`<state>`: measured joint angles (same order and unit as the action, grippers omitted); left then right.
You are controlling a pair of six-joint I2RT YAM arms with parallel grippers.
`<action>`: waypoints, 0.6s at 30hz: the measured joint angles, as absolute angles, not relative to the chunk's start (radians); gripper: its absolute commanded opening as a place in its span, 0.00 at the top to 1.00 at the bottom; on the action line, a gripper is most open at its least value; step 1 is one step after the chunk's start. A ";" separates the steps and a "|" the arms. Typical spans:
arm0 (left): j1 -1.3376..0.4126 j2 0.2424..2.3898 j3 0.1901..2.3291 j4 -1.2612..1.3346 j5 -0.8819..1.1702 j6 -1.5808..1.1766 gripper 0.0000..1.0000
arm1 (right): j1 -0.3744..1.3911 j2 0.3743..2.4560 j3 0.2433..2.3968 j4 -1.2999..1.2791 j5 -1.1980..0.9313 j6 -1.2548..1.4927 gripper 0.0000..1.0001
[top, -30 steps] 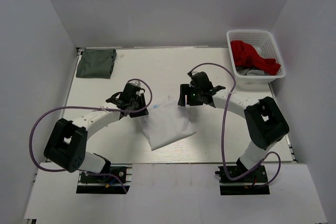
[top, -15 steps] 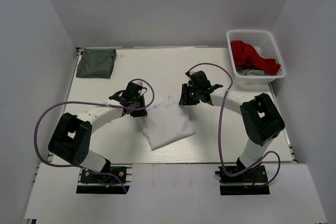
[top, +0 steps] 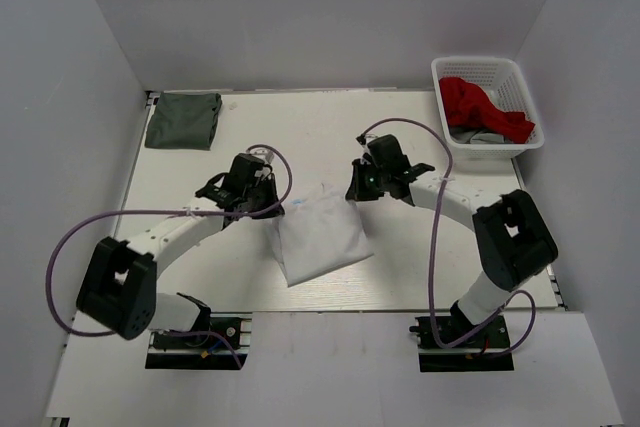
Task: Fold and stack the t-shirts
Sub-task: Fold the long partially folded tshirt into a neat square
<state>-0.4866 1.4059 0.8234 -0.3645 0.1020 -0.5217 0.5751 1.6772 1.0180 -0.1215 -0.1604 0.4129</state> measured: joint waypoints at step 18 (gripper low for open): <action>-0.463 1.159 0.683 -0.302 -0.088 -0.651 1.00 | 0.575 1.585 1.016 -0.046 -0.215 0.401 1.00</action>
